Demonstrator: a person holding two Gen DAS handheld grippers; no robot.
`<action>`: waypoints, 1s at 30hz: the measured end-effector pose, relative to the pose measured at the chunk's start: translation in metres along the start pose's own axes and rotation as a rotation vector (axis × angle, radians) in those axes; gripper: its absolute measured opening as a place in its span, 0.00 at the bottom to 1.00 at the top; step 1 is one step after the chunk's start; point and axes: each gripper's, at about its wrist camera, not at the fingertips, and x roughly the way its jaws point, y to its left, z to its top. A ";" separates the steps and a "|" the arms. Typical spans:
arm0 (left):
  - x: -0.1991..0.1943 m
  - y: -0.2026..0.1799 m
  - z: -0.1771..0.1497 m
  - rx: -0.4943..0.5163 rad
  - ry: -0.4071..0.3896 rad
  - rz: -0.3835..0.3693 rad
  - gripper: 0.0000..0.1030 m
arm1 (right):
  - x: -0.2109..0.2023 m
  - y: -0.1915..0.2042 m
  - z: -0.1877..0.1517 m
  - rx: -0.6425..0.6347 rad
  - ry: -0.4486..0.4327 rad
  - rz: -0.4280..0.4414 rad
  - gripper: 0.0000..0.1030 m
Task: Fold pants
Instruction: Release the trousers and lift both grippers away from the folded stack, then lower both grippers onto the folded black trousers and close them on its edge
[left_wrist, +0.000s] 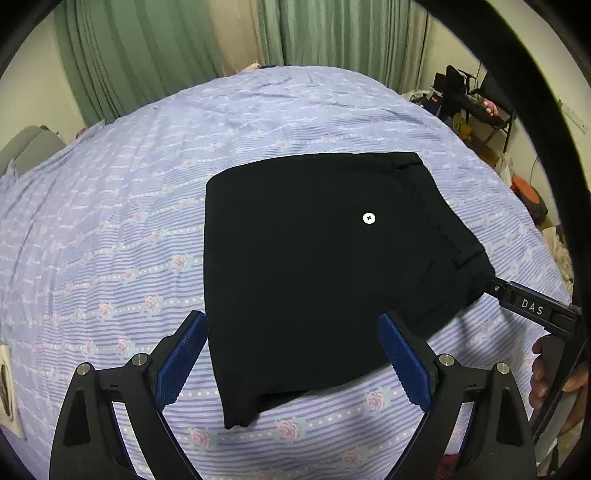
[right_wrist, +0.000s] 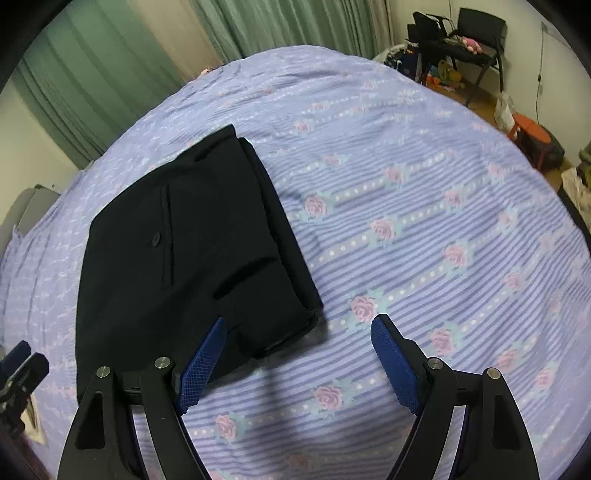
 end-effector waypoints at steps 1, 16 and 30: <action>0.001 -0.002 0.000 0.007 0.001 0.001 0.92 | 0.002 -0.001 0.000 0.012 -0.009 0.003 0.78; 0.025 -0.014 0.004 -0.004 0.008 -0.021 0.91 | 0.053 -0.013 0.029 0.095 0.002 0.220 0.78; 0.067 -0.004 0.012 -0.029 0.047 -0.066 0.91 | 0.093 -0.025 0.048 0.025 0.150 0.498 0.71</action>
